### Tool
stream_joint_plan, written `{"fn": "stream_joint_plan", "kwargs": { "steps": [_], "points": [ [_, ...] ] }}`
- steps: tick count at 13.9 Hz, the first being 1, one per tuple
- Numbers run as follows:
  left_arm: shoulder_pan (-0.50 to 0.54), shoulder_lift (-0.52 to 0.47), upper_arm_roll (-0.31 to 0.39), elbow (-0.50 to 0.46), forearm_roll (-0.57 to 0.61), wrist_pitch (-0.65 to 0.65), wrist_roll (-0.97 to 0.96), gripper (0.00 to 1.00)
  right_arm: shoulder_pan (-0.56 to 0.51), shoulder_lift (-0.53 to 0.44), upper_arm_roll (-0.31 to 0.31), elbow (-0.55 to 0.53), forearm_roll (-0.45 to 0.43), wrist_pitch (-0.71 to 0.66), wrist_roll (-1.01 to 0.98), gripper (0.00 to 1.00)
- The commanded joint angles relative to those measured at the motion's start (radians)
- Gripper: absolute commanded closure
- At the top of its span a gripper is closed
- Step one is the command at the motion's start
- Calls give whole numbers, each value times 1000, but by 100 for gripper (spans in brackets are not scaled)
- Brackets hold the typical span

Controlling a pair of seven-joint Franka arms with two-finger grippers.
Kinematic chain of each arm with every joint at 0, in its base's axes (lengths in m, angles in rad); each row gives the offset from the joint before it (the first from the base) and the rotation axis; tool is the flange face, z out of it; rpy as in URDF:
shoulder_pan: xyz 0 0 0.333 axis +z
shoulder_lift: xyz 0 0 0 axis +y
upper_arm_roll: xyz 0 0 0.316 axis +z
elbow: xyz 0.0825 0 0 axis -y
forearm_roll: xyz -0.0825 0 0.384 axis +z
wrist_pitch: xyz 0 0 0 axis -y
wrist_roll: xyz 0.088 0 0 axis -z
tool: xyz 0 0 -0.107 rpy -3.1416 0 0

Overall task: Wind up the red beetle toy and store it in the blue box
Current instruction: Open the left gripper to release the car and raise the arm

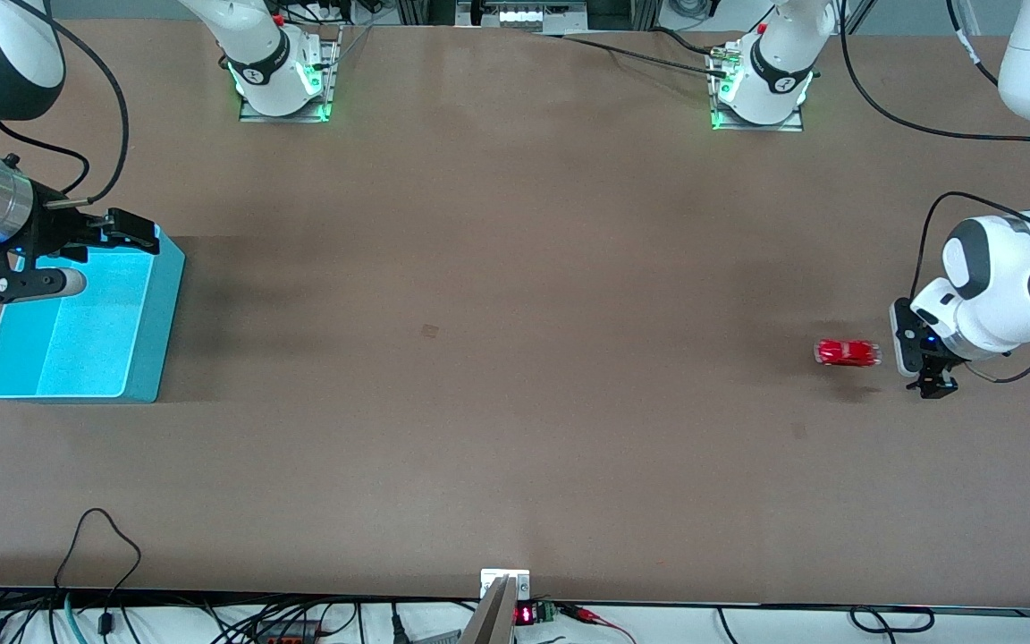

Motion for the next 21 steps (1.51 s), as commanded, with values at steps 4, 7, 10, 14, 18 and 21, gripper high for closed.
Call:
{"fn": "stream_joint_plan", "kwargs": {
  "steps": [4,7,10,14,18,21],
  "points": [
    [11,-170,-35,31,13,-285,-166,0,0,-5,4,6,-4,-9,0,0],
    [10,-219,-51,99,5,-439,-281,0,0,-5,4,6,-4,-9,0,0],
    [10,-238,-87,214,4,-591,-377,0,0,-5,4,3,-4,-10,0,0],
    [11,-241,-142,368,2,-833,-580,0,0,-5,4,3,-4,-10,2,0],
    [10,-241,-193,491,2,-988,-764,0,-2,-5,4,-1,-4,-10,0,0],
    [10,-239,-250,541,0,-1051,-956,0,-3,-5,2,1,-2,-10,-1,0]
  ]
}}
